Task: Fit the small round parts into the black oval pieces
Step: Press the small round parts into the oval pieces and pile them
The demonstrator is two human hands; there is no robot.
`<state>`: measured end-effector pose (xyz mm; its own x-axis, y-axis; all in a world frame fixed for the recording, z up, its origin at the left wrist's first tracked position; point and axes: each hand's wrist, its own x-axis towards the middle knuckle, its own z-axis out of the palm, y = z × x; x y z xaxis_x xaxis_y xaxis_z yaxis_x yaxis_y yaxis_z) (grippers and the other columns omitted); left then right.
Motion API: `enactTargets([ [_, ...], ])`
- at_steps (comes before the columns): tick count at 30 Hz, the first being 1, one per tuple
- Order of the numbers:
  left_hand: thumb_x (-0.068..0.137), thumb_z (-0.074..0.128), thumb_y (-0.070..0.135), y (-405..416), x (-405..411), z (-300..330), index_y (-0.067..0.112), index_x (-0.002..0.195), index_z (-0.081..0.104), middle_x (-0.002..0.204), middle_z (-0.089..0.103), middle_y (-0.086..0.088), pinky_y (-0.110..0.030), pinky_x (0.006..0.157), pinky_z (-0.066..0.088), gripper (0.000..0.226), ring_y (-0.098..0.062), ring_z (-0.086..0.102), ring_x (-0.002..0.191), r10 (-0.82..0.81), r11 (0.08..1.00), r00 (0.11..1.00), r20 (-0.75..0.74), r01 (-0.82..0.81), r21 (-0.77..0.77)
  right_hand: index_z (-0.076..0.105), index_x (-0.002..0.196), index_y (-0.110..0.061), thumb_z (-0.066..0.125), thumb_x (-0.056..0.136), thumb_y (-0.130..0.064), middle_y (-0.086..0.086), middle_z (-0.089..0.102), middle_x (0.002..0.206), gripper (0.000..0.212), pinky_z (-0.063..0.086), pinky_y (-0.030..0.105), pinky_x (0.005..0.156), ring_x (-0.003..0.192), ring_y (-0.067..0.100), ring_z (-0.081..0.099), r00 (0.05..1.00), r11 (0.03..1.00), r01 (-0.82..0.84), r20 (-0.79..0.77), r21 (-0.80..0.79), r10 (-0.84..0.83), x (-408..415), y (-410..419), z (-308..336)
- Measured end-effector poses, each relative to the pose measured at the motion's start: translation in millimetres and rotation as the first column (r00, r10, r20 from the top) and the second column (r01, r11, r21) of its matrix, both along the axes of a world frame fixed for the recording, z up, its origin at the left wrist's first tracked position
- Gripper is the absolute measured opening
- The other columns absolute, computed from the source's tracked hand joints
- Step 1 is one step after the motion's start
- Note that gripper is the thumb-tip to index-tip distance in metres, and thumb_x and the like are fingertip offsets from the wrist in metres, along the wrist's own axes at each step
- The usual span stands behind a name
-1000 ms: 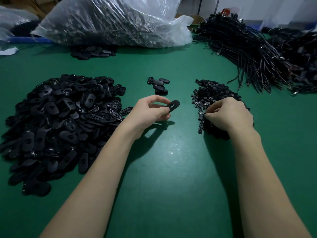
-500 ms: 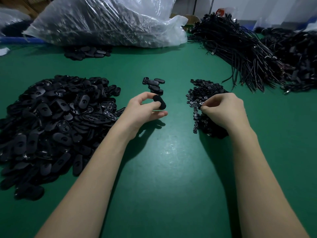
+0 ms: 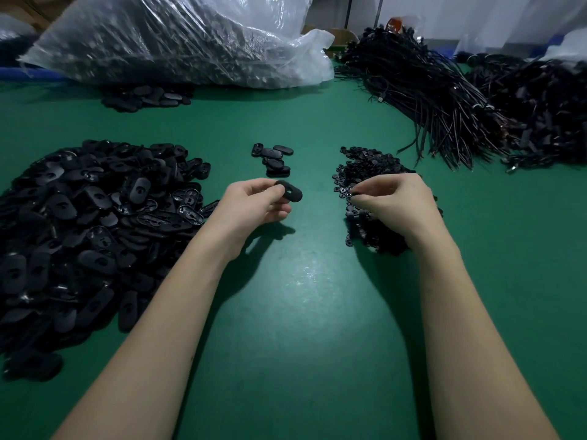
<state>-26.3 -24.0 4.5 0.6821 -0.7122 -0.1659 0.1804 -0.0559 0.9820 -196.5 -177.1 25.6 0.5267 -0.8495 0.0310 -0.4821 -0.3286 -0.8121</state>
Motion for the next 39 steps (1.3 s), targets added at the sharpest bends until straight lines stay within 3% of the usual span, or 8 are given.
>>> enactTargets([
  [4,0.096,0.064,0.005,1,0,1,0.007,0.104,0.072,0.093,0.078,-0.013,-0.024,0.076,0.061,0.012,-0.021,0.076,0.083,0.01,1.0,1.0,-0.004,-0.01,-0.028,0.083,0.092,-0.028,0.079,0.089,-0.021,-0.011,0.077,0.077,0.009,0.044,0.011,0.052,0.053,0.002,0.056,0.984,0.976,-0.149,0.122,0.16,0.131,9,13,7],
  [8,0.097,0.062,0.003,1,-1,2,0.004,0.105,0.073,0.098,0.078,-0.015,-0.022,0.078,0.06,0.013,-0.026,0.077,0.09,-0.012,0.997,0.999,-0.052,0.008,-0.077,0.083,0.096,-0.025,0.077,0.09,-0.02,-0.002,0.079,0.088,0.009,0.043,0.015,0.05,0.054,0.004,0.052,0.963,0.946,-0.238,0.181,0.221,0.2,22,25,11],
  [12,0.094,0.067,0.002,1,0,1,0.002,0.107,0.073,0.101,0.077,-0.014,-0.024,0.085,0.059,0.015,-0.027,0.076,0.094,-0.03,0.991,0.996,-0.084,0.019,-0.133,0.08,0.094,-0.02,0.083,0.085,-0.02,-0.004,0.075,0.079,0.01,0.04,0.014,0.047,0.052,0.004,0.051,0.963,0.938,-0.226,0.205,0.265,0.174,29,30,10],
  [22,0.095,0.065,0.004,2,-1,4,-0.002,0.107,0.071,0.098,0.077,-0.018,-0.018,0.076,0.058,0.015,-0.026,0.076,0.094,-0.082,0.982,0.982,-0.173,0.05,-0.182,0.081,0.087,-0.019,0.081,0.087,-0.019,-0.008,0.067,0.066,0.0,0.036,0.015,0.045,0.052,0.006,0.047,0.962,0.946,-0.19,0.243,0.262,0.126,30,33,11],
  [27,0.094,0.065,0.003,2,-2,7,-0.004,0.108,0.071,0.1,0.076,-0.018,-0.019,0.076,0.058,0.016,-0.027,0.076,0.094,-0.104,0.977,0.975,-0.198,0.063,-0.204,0.08,0.082,-0.022,0.081,0.087,-0.018,-0.008,0.067,0.064,0.006,0.036,0.014,0.044,0.05,0.006,0.044,0.96,0.954,-0.177,0.256,0.243,0.113,33,37,13],
  [32,0.092,0.067,0.004,2,-3,8,-0.003,0.107,0.072,0.1,0.076,-0.019,-0.019,0.076,0.059,0.017,-0.026,0.076,0.092,-0.131,0.974,0.972,-0.194,0.09,-0.208,0.079,0.078,-0.026,0.083,0.084,-0.024,-0.018,0.065,0.055,0.007,0.037,0.013,0.054,0.047,-0.007,0.051,0.973,0.971,-0.133,0.214,0.199,0.089,36,35,11],
  [39,0.09,0.069,0.004,4,-2,8,0.001,0.103,0.075,0.102,0.076,-0.018,-0.019,0.078,0.058,0.014,-0.027,0.076,0.094,-0.168,0.967,0.975,-0.148,0.134,-0.216,0.08,0.081,-0.023,0.084,0.084,-0.023,-0.017,0.069,0.061,0.005,0.037,0.003,0.049,0.051,-0.013,0.056,0.965,0.971,-0.142,0.247,0.191,0.093,35,32,10],
])
